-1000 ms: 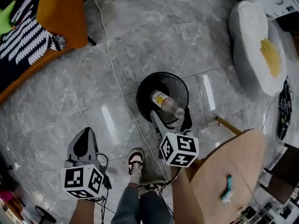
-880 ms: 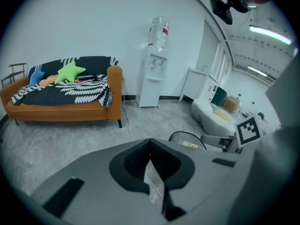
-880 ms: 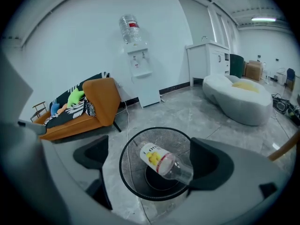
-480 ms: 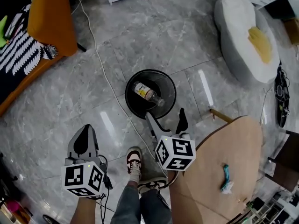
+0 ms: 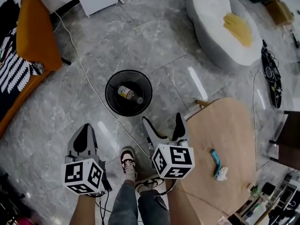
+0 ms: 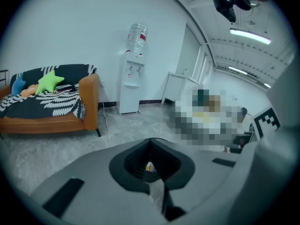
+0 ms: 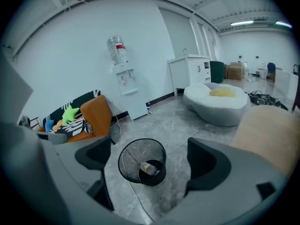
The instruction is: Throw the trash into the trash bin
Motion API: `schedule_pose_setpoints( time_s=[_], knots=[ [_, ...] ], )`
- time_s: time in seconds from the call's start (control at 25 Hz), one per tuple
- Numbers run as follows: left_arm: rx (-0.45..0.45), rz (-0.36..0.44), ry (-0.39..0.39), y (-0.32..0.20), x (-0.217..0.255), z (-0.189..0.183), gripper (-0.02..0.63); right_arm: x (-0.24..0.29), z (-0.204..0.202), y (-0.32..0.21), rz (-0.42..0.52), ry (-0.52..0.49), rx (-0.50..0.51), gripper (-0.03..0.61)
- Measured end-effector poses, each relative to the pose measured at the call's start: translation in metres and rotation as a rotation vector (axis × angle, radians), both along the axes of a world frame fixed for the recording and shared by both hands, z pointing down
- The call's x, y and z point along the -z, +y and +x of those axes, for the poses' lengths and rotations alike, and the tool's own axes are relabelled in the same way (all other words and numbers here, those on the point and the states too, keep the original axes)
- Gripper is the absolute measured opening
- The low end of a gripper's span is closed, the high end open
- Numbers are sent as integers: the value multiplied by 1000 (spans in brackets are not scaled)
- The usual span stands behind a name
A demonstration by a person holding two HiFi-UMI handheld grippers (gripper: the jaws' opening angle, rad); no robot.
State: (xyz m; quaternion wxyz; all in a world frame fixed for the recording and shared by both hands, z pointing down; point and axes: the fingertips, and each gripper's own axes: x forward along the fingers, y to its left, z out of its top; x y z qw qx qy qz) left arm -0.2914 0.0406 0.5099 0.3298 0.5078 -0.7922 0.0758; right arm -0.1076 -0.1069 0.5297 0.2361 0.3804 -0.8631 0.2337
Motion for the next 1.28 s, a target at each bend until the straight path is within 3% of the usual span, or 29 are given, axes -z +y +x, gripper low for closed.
schedule_pose_setpoints(
  time_s=[0.32, 0.76, 1.04, 1.28],
  knots=[
    [-140, 8, 13, -40, 17, 72, -8, 27, 106, -10, 6, 17, -161, 514],
    [-388, 33, 32, -99, 29, 209, -8, 50, 258, -10, 25, 28, -392, 503],
    [-537, 24, 46, -109, 37, 297, -8, 54, 358, 12, 13, 46, -543, 492],
    [-630, 9, 46, -111, 36, 350, -8, 48, 417, 33, -12, 64, -629, 479]
  ],
)
